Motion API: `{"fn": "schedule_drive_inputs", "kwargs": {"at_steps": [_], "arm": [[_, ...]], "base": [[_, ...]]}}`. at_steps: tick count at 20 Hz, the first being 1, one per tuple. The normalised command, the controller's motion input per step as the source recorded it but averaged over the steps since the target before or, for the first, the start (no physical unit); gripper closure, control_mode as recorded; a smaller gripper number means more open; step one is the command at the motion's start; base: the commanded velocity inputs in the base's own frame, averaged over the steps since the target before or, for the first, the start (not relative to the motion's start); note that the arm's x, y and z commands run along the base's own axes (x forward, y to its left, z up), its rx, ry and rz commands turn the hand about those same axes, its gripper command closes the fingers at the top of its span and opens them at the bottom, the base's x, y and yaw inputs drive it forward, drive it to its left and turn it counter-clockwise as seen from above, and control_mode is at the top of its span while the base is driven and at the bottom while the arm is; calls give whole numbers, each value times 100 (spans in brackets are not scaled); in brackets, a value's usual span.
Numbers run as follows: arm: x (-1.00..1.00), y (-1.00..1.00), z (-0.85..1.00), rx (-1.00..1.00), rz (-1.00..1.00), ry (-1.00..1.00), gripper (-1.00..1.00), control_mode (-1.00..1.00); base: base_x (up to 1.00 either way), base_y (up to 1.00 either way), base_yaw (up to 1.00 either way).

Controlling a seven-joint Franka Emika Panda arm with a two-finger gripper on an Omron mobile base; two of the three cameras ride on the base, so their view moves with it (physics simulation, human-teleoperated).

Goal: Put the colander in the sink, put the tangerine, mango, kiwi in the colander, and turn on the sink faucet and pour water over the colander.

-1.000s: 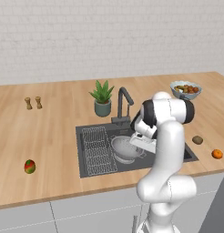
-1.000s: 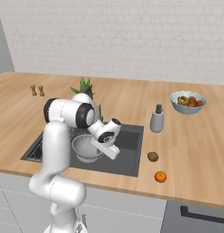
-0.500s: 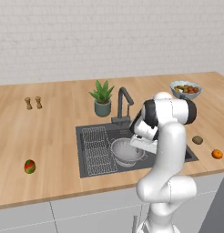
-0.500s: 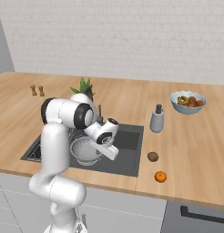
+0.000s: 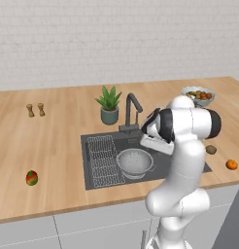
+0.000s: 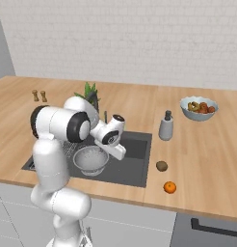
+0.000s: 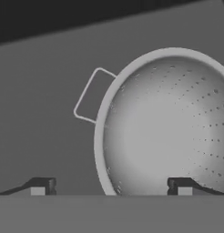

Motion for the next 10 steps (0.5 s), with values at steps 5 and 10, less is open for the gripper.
{"fn": "schedule_drive_inputs", "kwargs": {"at_steps": [5,10], "arm": [[-10,-76,100,0,-3,-15,-100,-100],[-52,-92,78,-4,-2,-21,-100,-100]], "base": [[0,0,0],[0,0,0]]}}
